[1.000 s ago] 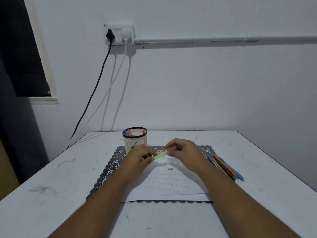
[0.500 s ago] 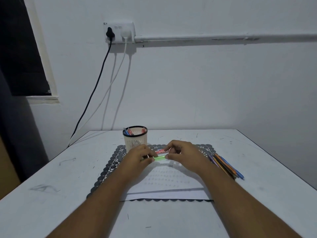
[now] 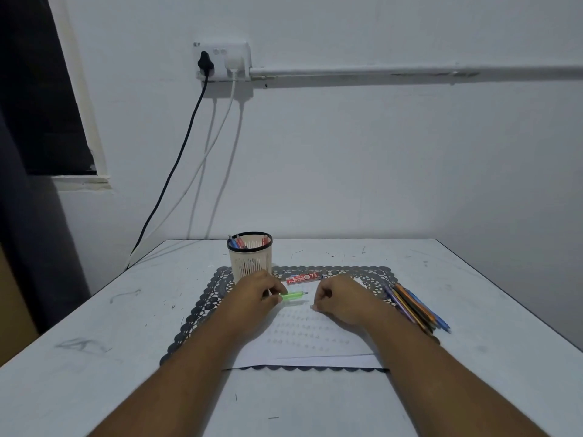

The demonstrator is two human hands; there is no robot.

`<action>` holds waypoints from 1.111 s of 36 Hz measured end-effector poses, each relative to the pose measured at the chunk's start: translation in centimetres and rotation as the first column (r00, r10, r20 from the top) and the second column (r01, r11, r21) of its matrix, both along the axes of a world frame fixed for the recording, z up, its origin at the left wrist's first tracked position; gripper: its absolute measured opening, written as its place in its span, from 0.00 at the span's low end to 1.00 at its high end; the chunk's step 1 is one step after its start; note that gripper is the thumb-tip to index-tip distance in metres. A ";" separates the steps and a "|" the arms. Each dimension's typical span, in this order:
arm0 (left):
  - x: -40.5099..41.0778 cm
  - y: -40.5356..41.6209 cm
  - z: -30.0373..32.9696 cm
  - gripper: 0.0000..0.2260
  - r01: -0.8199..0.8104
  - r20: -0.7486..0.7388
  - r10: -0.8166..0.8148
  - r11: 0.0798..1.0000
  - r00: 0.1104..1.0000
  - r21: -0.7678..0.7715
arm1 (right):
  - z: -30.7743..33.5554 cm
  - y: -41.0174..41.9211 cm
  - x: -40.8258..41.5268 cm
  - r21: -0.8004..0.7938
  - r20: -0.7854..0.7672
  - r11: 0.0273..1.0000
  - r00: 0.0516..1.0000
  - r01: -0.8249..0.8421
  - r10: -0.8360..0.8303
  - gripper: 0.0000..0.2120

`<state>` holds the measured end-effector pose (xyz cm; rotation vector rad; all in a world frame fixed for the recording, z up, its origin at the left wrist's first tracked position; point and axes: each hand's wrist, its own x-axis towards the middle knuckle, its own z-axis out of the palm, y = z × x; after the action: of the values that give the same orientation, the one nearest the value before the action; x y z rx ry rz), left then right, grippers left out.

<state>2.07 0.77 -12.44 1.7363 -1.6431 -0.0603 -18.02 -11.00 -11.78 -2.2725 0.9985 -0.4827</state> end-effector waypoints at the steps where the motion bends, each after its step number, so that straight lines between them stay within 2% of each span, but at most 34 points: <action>1: 0.0 0.0 0.0 0.07 0.003 0.003 -0.003 1.000 1.000 0.005 | 0.0 0.1 0.0 -0.021 -0.011 1.000 1.000 0.000 0.000 0.05; 5: 0.1 -0.1 -0.1 0.07 0.008 -0.003 -0.007 1.000 1.000 0.019 | 0.6 0.4 -0.4 -0.040 0.040 0.999 0.999 0.015 -0.013 0.04; 8: 0.1 -0.1 -0.1 0.07 -0.001 -0.009 0.001 1.000 1.000 0.024 | 1.0 0.8 -0.7 0.026 0.150 1.000 0.989 -0.011 0.007 0.02; 16: 0.1 -0.1 0.0 0.09 0.012 0.003 -0.012 1.000 1.000 0.001 | 1.2 0.8 -0.6 0.126 0.262 0.991 0.965 -0.044 0.009 0.02; 25: 0.2 0.0 0.2 0.07 0.023 0.004 -0.023 1.000 1.000 -0.007 | 1.3 1.0 -0.3 0.135 0.294 0.990 0.956 -0.046 0.004 0.05; 32: 0.2 0.0 0.3 0.06 0.041 -0.037 -0.042 0.999 0.998 -0.016 | 1.3 0.9 0.0 0.093 0.277 0.996 0.960 -0.001 -0.025 0.07; 36: 0.0 0.2 0.4 0.05 0.041 -0.057 -0.042 0.999 0.998 -0.020 | 1.2 1.1 0.1 0.139 0.353 0.989 0.935 -0.046 -0.006 0.06; 40: -0.3 0.1 0.4 0.08 0.030 -0.160 -0.037 0.998 0.986 -0.046 | 1.4 1.2 0.2 0.191 0.455 0.979 0.890 -0.069 -0.026 0.05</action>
<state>1.78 0.85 -12.06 1.6273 -1.5448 -0.1757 -17.83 -9.80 -10.41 -1.8619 0.7414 -0.8210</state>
